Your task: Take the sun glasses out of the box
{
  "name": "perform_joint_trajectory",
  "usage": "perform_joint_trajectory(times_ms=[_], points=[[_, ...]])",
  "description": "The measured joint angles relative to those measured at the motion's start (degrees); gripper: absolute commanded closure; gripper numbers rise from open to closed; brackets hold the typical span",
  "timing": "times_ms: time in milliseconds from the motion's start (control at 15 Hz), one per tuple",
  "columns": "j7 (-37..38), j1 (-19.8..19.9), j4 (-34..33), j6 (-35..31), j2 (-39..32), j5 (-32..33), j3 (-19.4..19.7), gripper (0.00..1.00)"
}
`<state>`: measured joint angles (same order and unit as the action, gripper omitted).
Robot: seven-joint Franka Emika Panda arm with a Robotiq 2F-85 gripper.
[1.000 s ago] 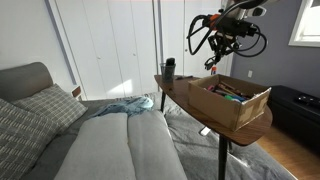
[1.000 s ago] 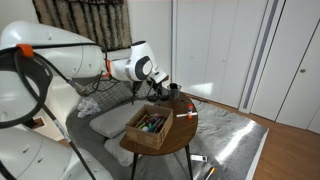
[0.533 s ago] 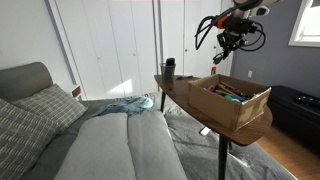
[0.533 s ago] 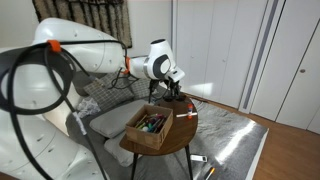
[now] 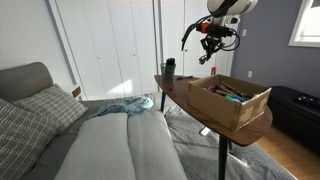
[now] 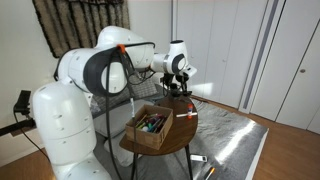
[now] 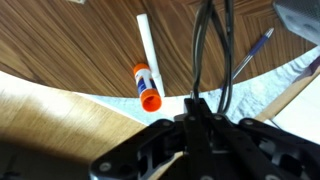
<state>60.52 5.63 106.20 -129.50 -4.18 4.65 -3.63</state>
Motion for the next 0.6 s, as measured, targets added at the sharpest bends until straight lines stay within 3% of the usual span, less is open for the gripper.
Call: perform_joint_trajectory(times_ms=[267, 600], points=[[-7.75, -2.91, -12.04, 8.93, -10.00, -2.28, 0.23, 0.99], [-11.94, -5.03, -23.85, 19.76, -19.63, -2.29, 2.01, 0.99]])
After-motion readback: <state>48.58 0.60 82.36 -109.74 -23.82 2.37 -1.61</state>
